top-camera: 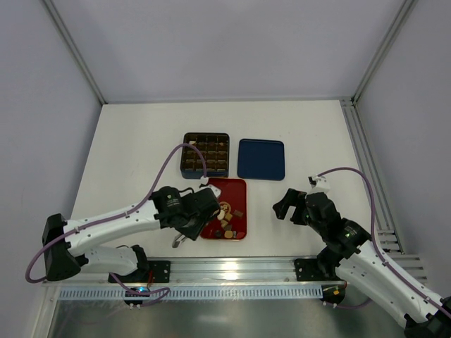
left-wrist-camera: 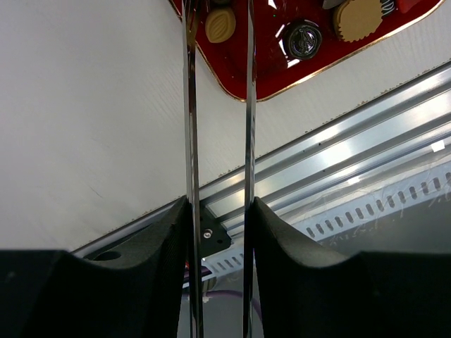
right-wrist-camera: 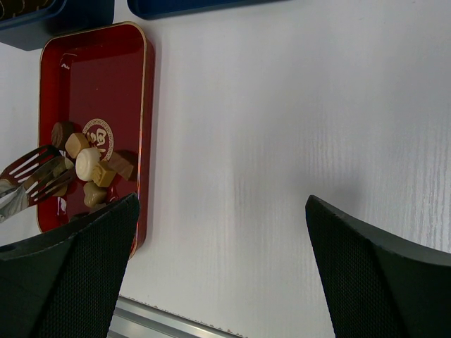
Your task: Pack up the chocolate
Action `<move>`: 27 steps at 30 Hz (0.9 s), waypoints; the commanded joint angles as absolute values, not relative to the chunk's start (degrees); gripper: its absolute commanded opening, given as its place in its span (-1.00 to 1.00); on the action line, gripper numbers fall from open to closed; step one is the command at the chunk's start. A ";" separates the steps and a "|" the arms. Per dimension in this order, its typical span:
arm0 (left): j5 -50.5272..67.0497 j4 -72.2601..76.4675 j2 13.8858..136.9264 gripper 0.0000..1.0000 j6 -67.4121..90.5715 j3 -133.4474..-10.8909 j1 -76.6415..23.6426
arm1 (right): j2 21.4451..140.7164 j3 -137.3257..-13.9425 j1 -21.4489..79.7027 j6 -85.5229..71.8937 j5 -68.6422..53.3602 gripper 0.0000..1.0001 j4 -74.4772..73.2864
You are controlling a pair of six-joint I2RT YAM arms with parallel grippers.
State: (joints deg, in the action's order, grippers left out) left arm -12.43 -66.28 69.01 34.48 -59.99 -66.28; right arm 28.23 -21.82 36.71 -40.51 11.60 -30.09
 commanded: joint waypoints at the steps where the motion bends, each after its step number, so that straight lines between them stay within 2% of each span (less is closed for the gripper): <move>1: -13.27 -64.86 69.61 -0.24 34.45 -62.40 -66.53 | 27.77 -21.89 36.91 -40.69 12.30 1.00 -29.36; 16: -15.38 -66.88 69.17 -0.40 34.28 -64.77 -66.53 | 27.77 -22.24 36.91 -40.52 12.22 0.99 -29.62; 27: -18.90 -68.11 69.26 -0.43 33.84 -68.20 -66.53 | 27.77 -22.59 36.91 -40.34 12.48 0.99 -29.62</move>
